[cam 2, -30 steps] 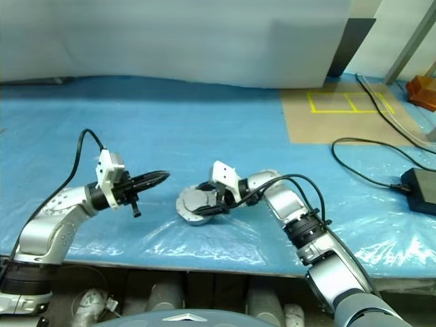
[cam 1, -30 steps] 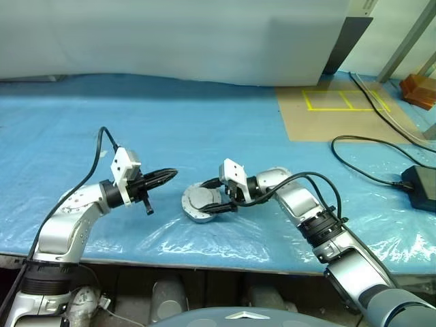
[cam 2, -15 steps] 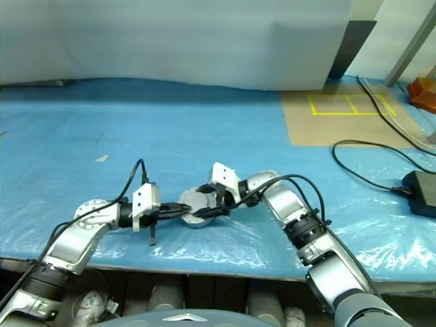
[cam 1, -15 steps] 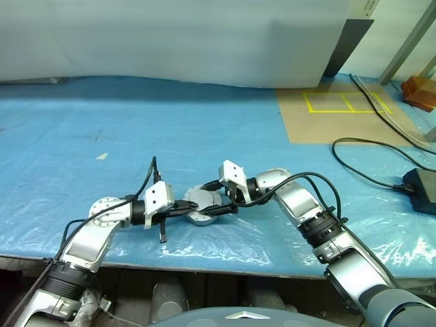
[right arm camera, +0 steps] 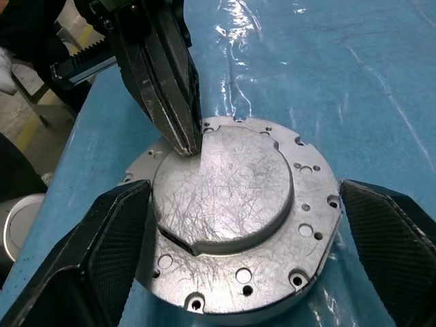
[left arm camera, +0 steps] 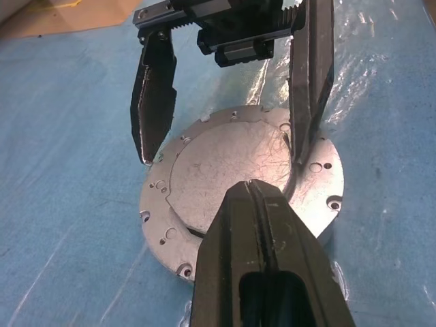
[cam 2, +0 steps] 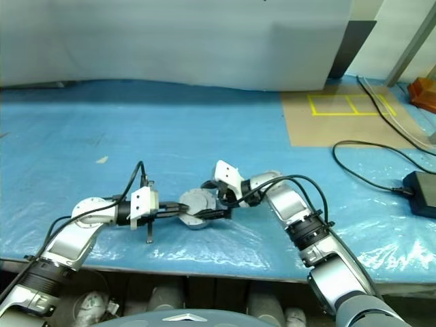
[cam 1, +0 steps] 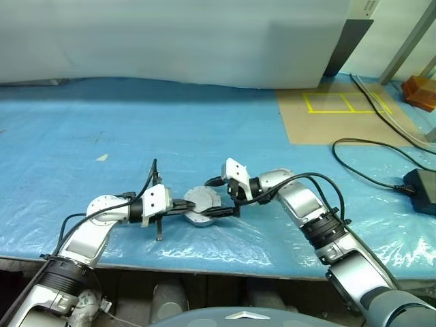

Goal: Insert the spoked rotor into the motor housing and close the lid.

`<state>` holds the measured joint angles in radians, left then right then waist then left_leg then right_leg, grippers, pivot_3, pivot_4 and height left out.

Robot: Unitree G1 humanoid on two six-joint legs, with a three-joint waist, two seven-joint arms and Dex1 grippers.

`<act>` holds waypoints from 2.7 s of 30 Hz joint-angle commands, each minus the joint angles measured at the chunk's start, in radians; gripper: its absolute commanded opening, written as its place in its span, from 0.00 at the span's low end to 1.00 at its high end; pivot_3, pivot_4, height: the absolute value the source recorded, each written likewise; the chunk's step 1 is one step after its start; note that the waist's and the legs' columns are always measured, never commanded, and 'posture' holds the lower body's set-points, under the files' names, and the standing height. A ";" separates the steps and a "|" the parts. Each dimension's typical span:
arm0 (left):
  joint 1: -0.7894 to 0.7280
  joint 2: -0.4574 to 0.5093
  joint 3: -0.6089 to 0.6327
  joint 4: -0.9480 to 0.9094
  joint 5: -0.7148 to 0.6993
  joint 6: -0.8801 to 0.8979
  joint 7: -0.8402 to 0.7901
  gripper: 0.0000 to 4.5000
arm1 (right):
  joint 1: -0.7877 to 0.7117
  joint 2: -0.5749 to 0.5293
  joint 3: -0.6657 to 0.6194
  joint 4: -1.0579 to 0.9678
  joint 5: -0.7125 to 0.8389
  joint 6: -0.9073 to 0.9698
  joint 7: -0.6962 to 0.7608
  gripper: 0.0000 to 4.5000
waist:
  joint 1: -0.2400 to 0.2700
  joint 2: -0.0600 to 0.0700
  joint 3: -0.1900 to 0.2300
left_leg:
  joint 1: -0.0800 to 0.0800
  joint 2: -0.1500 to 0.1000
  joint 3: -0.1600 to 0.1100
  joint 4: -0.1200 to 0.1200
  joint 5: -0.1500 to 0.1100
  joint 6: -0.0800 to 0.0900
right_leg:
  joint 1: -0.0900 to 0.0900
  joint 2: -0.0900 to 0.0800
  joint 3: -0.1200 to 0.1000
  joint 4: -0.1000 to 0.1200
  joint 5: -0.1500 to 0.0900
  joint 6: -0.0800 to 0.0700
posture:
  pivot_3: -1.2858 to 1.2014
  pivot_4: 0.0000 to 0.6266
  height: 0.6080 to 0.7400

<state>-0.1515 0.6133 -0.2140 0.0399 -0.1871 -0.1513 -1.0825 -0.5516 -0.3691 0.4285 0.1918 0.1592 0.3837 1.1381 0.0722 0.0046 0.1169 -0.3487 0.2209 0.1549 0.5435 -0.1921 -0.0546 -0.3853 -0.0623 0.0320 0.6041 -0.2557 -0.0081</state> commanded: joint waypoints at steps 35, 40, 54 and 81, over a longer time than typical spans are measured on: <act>0.050 0.016 -0.042 0.056 0.048 0.037 0.007 0.00 | 0.096 -0.023 -0.269 -0.157 0.454 0.900 -0.167 0.99 | -0.001 0.000 0.003 | -0.012 -0.004 0.005 -0.004 0.002 -0.006 | -0.012 -0.002 -0.002 -0.001 -0.001 -0.005 | 0.52 0.24 1.00; 0.055 0.016 -0.038 0.057 0.051 0.034 0.015 0.00 | 0.108 0.003 -0.279 -0.168 0.468 0.900 -0.207 0.99 | -0.002 0.000 0.003 | -0.012 -0.003 0.005 -0.004 0.002 -0.006 | -0.012 -0.002 -0.001 -0.001 -0.001 -0.005 | 0.52 0.24 1.00; 0.061 0.005 -0.049 0.064 0.054 0.029 0.031 0.00 | 0.072 0.135 -0.356 -0.107 0.502 0.892 -0.312 0.91 | -0.003 0.000 0.003 | -0.011 -0.004 0.005 -0.004 0.002 -0.006 | -0.012 -0.002 -0.001 0.000 -0.001 -0.005 | 0.52 0.24 1.00; 0.039 -0.036 0.130 -0.161 -0.250 0.278 0.095 0.00 | 0.050 0.137 -0.323 -0.032 0.484 0.863 -0.312 0.31 | -0.005 0.000 0.010 | -0.012 -0.005 0.006 -0.003 0.002 -0.006 | -0.015 -0.003 -0.001 0.002 -0.001 -0.005 | 0.52 0.24 1.00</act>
<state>-0.0994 0.5779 -0.1174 -0.0599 -0.3598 0.0398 -1.0038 -0.4923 -0.2468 0.0752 0.1455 0.6448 1.2468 0.8305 0.0671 0.0045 0.1265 -0.3625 0.2167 0.1611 0.5403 -0.1899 -0.0607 -0.4025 -0.0643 0.0307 0.6063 -0.2566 -0.0133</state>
